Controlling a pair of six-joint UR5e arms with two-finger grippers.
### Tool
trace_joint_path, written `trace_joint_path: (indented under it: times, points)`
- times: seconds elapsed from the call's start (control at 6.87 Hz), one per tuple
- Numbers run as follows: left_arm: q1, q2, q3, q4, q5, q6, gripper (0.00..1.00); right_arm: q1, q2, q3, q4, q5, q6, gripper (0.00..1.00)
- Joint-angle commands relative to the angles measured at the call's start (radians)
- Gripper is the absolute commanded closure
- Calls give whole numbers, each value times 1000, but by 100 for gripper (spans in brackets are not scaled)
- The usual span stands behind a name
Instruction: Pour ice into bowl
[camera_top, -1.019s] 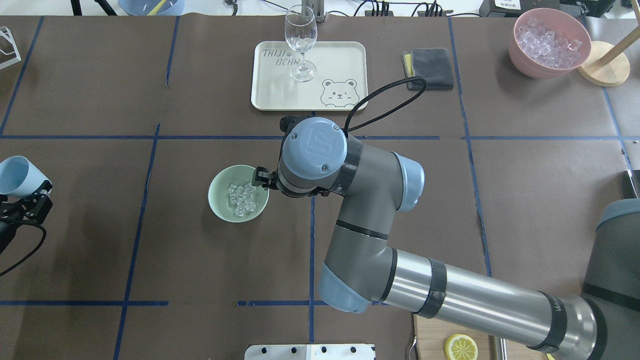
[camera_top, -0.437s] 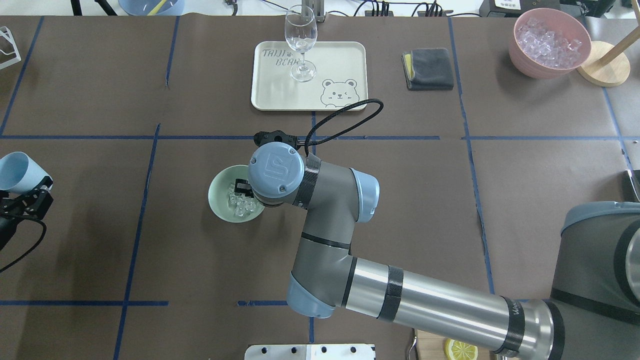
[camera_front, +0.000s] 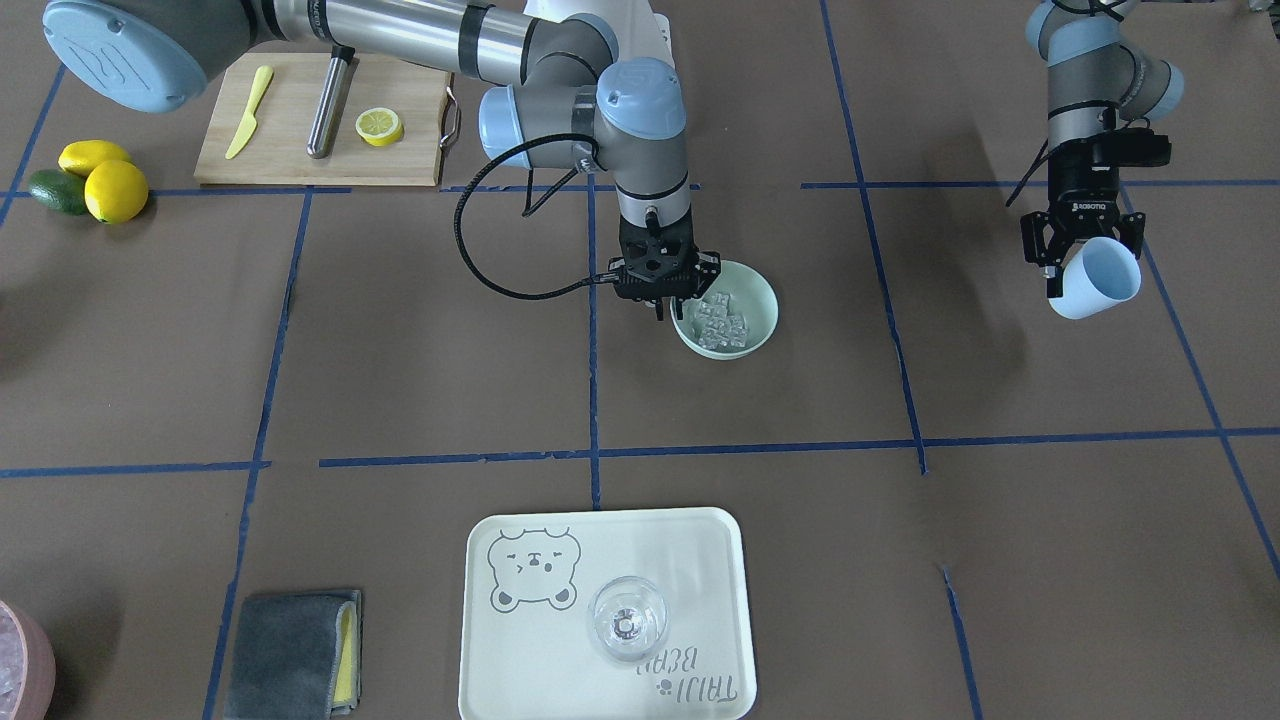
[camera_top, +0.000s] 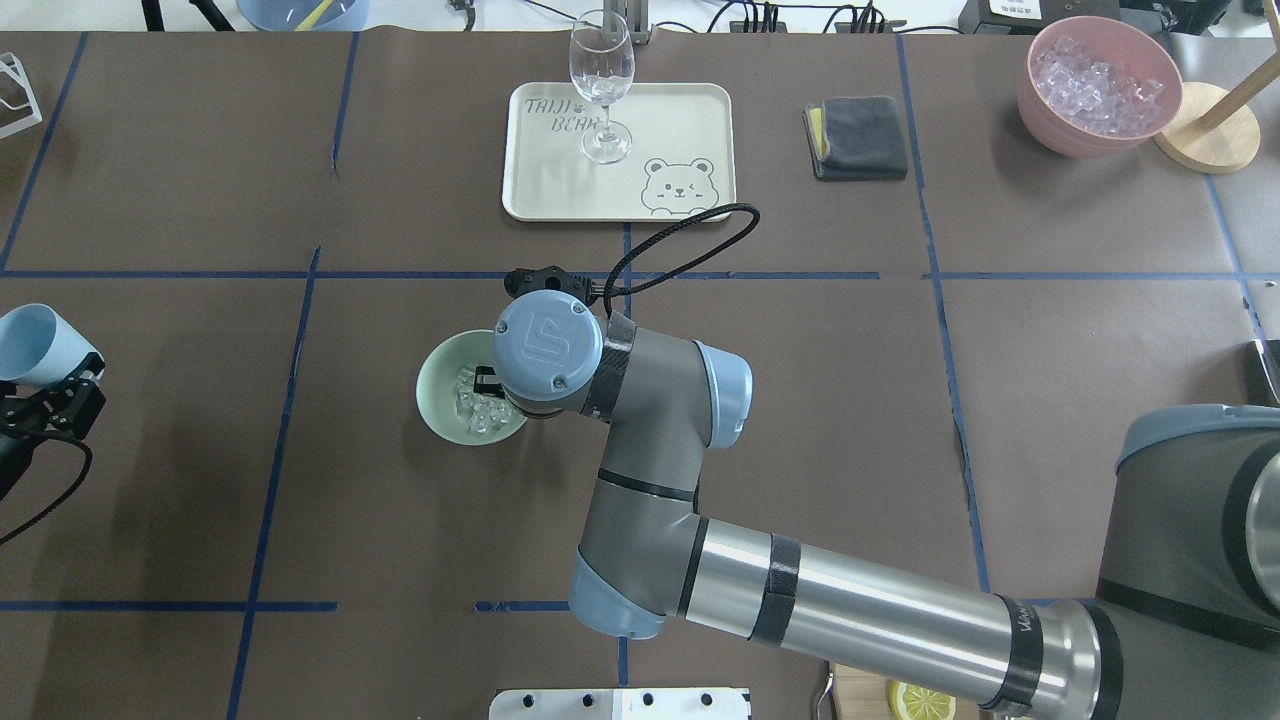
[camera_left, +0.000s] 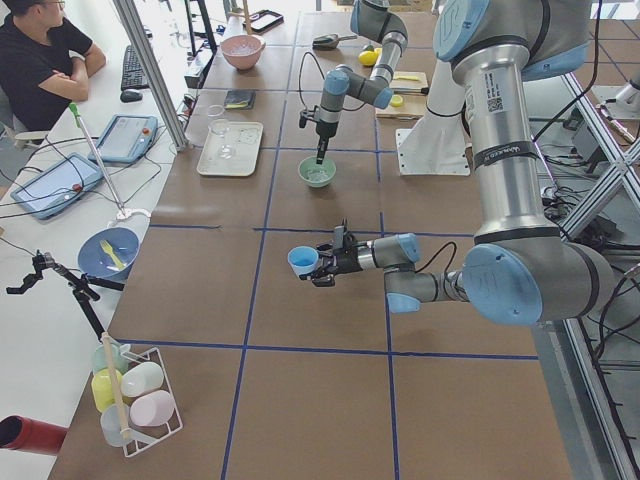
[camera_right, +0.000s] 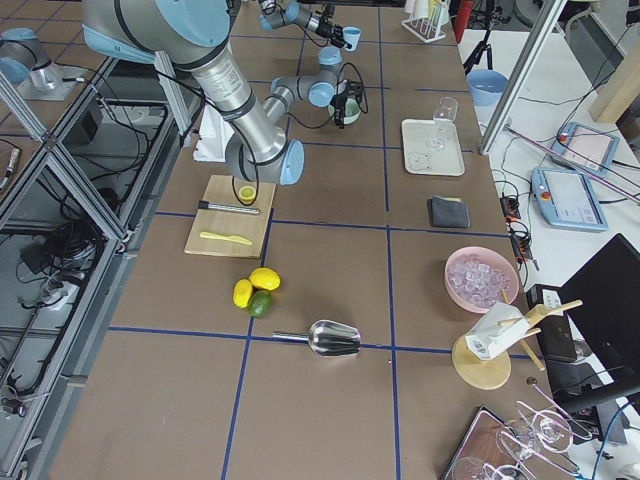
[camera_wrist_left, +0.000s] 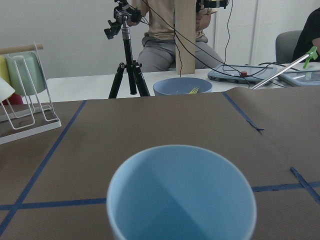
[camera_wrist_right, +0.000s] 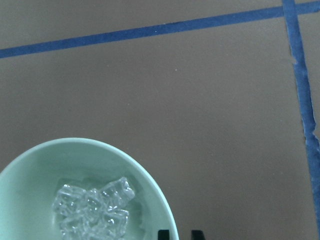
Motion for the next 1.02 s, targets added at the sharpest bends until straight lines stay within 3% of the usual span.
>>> trace_joint_path:
  times: [0.0,0.29,0.58,0.87]
  points:
    - [-2,-1,1,1,-6,-3,100,1,25,1,-1,4,1,100]
    - [2,-12,15,1,-1,-10,100,19,27,40,-1,15,1,100]
    - [6,-91,117,2,72,-84,100,95,10,92,-13,142,0,100]
    - [9,-109,136,4,97,-92,100,169,-103,255,-70,211,-8,100]
